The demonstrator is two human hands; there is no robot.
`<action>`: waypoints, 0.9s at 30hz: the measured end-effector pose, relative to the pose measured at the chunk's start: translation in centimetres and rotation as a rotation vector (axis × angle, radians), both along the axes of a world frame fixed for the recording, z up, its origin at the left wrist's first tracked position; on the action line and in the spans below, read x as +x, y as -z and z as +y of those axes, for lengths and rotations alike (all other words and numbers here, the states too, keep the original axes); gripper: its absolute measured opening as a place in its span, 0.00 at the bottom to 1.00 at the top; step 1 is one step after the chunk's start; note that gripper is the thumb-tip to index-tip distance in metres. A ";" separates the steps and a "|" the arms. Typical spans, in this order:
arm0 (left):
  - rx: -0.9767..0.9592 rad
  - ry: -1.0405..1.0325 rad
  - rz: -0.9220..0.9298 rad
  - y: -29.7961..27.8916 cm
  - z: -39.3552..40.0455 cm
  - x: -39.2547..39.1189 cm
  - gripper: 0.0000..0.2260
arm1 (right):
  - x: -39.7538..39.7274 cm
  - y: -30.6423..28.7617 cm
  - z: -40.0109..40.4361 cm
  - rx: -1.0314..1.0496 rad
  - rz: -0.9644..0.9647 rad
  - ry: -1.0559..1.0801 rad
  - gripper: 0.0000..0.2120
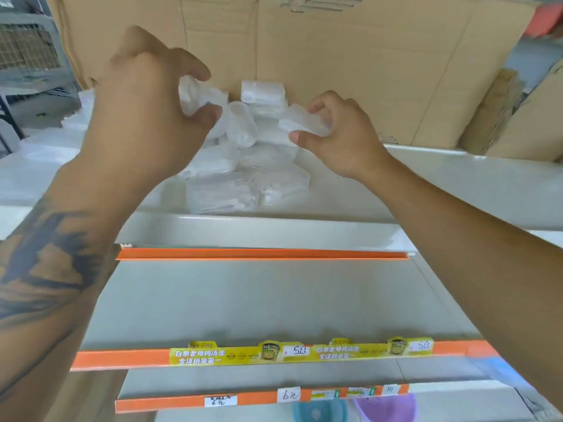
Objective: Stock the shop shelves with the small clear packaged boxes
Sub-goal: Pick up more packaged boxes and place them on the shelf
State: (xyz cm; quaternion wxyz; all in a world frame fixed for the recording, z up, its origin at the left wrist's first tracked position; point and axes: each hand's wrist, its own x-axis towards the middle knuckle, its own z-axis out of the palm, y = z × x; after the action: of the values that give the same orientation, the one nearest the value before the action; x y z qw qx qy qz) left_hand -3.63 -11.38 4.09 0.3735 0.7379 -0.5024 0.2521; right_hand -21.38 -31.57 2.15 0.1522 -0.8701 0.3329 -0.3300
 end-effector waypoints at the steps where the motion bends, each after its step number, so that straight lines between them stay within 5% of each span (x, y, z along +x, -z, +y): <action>1: -0.017 0.019 0.019 0.2 0.1 -0.9 0.19 | -1.1 0.0 0.7 -0.012 -0.010 0.007 0.23; 10: -0.150 0.255 0.340 4.4 0.6 -15.6 0.19 | -17.0 3.3 7.7 -0.014 -0.227 0.058 0.24; 27: -0.032 0.506 0.807 16.4 2.1 -53.3 0.16 | -54.5 15.3 18.5 0.168 -0.419 0.428 0.26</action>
State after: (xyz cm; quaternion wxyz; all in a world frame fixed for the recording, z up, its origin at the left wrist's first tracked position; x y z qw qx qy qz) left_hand -56.93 -9.30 -12.29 0.6000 0.6255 -0.4771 -0.1458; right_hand -75.84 -13.04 -13.17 0.2158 -0.6776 0.4962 -0.4981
